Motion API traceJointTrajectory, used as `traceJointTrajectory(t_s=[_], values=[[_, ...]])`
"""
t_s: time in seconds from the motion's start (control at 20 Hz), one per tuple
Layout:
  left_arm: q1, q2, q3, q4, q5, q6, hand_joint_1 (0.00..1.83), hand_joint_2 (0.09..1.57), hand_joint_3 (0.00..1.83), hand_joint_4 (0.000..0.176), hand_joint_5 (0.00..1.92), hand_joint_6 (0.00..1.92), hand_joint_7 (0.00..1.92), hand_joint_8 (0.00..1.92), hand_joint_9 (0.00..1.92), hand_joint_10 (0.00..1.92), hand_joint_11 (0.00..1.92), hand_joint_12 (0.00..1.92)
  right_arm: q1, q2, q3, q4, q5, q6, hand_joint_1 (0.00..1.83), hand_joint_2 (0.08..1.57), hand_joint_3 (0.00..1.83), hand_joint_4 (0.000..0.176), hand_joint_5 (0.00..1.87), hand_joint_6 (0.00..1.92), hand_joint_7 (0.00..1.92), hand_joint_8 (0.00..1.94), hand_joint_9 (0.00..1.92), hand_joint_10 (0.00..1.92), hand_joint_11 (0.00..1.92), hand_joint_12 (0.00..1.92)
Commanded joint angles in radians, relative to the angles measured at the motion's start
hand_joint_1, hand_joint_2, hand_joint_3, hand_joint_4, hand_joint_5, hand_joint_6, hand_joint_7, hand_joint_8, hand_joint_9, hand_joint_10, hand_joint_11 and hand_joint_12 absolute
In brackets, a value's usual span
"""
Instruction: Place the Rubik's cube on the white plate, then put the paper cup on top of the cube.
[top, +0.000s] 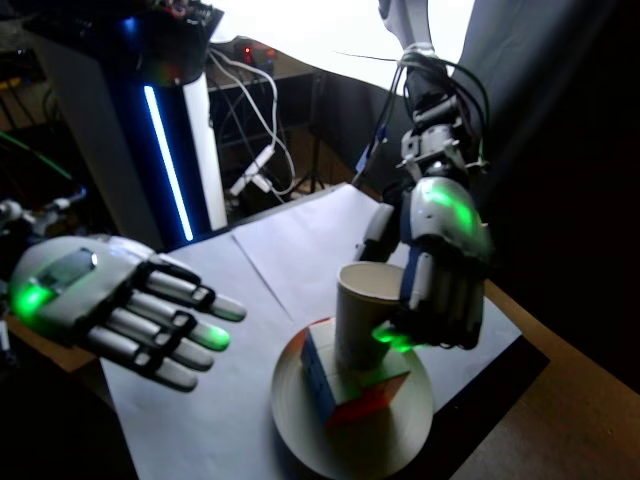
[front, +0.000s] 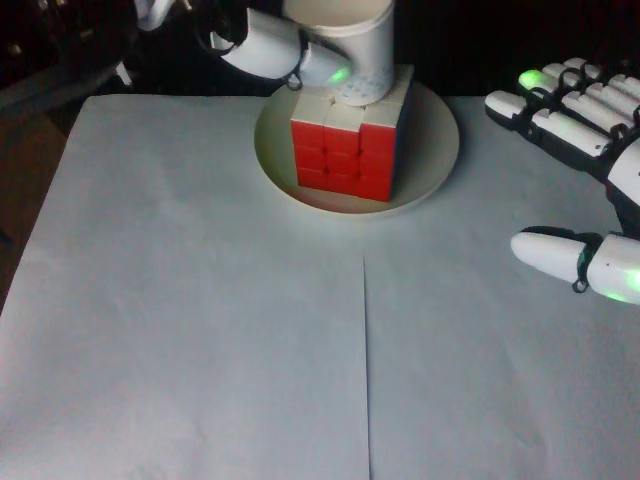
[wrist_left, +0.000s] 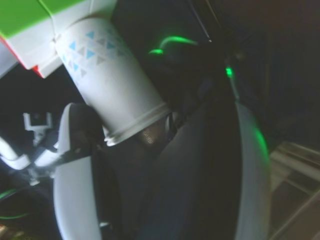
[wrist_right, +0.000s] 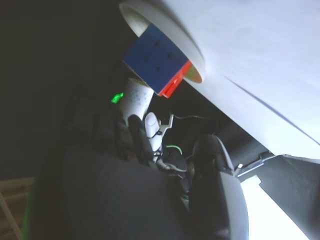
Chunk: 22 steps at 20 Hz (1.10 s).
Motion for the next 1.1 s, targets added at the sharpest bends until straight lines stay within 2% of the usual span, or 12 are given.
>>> traceJointTrajectory(t_s=[0.0, 0.05, 0.1, 0.2, 0.4, 0.45, 0.55, 0.6, 0.7, 0.8, 0.95, 1.05], values=[[-0.01, -0.009, 0.002, -0.02, -0.067, 0.0, 0.53, 1.09, 0.0, 0.127, 0.07, 0.1, 0.2, 0.0, 0.04, 0.7, 0.0, 1.86, 0.004, -0.004, 0.003, -0.009, 0.127, 0.001, 0.25, 1.19, 0.0, 0.103, 0.0, 0.0, 0.0, 0.0, 0.0, 0.0, 0.0, 0.0], [-0.01, -0.009, 0.002, -0.02, -0.069, -0.001, 0.46, 1.07, 0.0, 0.131, 0.03, 0.04, 0.16, 0.0, 0.0, 0.72, 0.0, 1.89, 0.003, -0.004, 0.003, -0.008, 0.127, 0.001, 0.26, 1.2, 0.0, 0.107, 0.0, 0.0, 0.0, 0.0, 0.0, 0.0, 0.0, 0.0], [-0.01, -0.009, 0.003, -0.023, -0.073, -0.001, 0.49, 1.06, 0.0, 0.139, 0.0, 0.0, 0.0, 0.0, 0.0, 0.18, 0.0, 1.72, 0.002, -0.005, 0.003, -0.008, 0.127, 0.001, 0.27, 1.22, 0.0, 0.122, 0.0, 0.0, 0.0, 0.0, 0.0, 0.0, 0.0, 0.0], [-0.01, -0.008, 0.003, -0.027, -0.076, -0.001, 0.49, 1.03, 0.0, 0.156, 0.0, 0.0, 0.0, 0.0, 0.01, 0.05, 0.0, 1.4, 0.0, -0.005, 0.003, -0.006, 0.127, 0.001, 0.28, 1.22, 0.0, 0.105, 0.0, 0.0, 0.0, 0.0, 0.0, 0.0, 0.0, 0.0], [-0.012, -0.005, 0.004, -0.028, -0.08, -0.001, 0.54, 1.05, 0.0, 0.175, 0.0, 0.0, 0.0, 0.0, 0.0, 0.0, 0.0, 1.34, -0.002, -0.005, 0.003, -0.004, 0.127, 0.001, 0.23, 1.21, 0.0, 0.117, 0.0, 0.0, 0.0, 0.0, 0.0, 0.0, 0.0, 0.0], [-0.012, -0.002, 0.002, -0.03, -0.084, -0.001, 0.51, 1.05, 0.0, 0.174, 0.0, 0.0, 0.0, 0.0, 0.0, 0.0, 0.0, 1.03, -0.002, -0.005, 0.003, -0.003, 0.127, 0.001, 0.24, 1.22, 0.0, 0.105, 0.0, 0.0, 0.0, 0.0, 0.0, 0.0, 0.0, 0.0], [-0.012, 0.01, -0.004, -0.047, -0.104, -0.001, 0.48, 1.04, 0.0, 0.164, 0.0, 0.0, 0.0, 0.0, 0.0, 0.0, 0.0, 1.38, -0.003, -0.005, 0.003, -0.002, 0.127, 0.001, 0.25, 1.21, 0.0, 0.091, 0.0, 0.0, 0.0, 0.0, 0.0, 0.0, 0.0, 0.0], [-0.012, 0.021, -0.013, -0.064, -0.121, 0.008, 0.47, 1.04, 0.0, 0.174, 0.0, 0.0, 0.0, 0.0, 0.0, 0.0, 0.0, 1.34, -0.003, -0.005, 0.003, -0.002, 0.127, 0.001, 0.25, 1.21, 0.0, 0.093, 0.0, 0.0, 0.0, 0.0, 0.0, 0.0, 0.0, 0.0], [-0.011, 0.064, -0.062, -0.131, -0.154, 0.098, 0.45, 1.07, 0.0, 0.173, 0.0, 0.0, 0.0, 0.0, 0.0, 0.0, 0.0, 0.05, -0.003, -0.005, 0.002, -0.002, 0.127, 0.001, 0.26, 1.23, 0.01, 0.099, 0.0, 0.0, 0.0, 0.0, 0.0, 0.0, 0.0, 0.0], [-0.01, 0.106, -0.106, -0.187, -0.2, 0.16, 0.5, 1.05, 0.0, 0.175, 0.0, 0.0, 0.0, 0.0, 0.0, 0.0, 0.0, 0.0, -0.003, -0.002, 0.0, -0.002, 0.127, 0.001, 0.27, 1.25, 0.01, 0.087, 0.0, 0.0, 0.0, 0.0, 0.0, 0.0, 0.0, 0.0], [0.003, 0.162, -0.148, -0.247, -0.282, 0.191, 0.5, 1.02, 0.0, 0.171, 0.0, 0.0, 0.0, 0.0, 0.0, 0.0, 0.05, 0.03, -0.003, 0.004, -0.003, -0.002, 0.129, 0.001, 0.3, 1.21, 0.0, 0.131, 0.0, 0.0, 0.0, 0.0, 0.0, 0.0, 0.0, 0.0], [0.013, 0.2, -0.181, -0.275, -0.326, 0.221, 0.58, 1.03, 0.0, 0.176, 0.0, 0.0, 0.0, 0.0, 0.0, 0.0, 0.01, 0.02, -0.003, 0.01, -0.008, -0.002, 0.145, 0.001, 0.32, 1.21, 0.0, 0.092, 0.0, 0.0, 0.0, 0.0, 0.0, 0.0, 0.0, 0.0]])
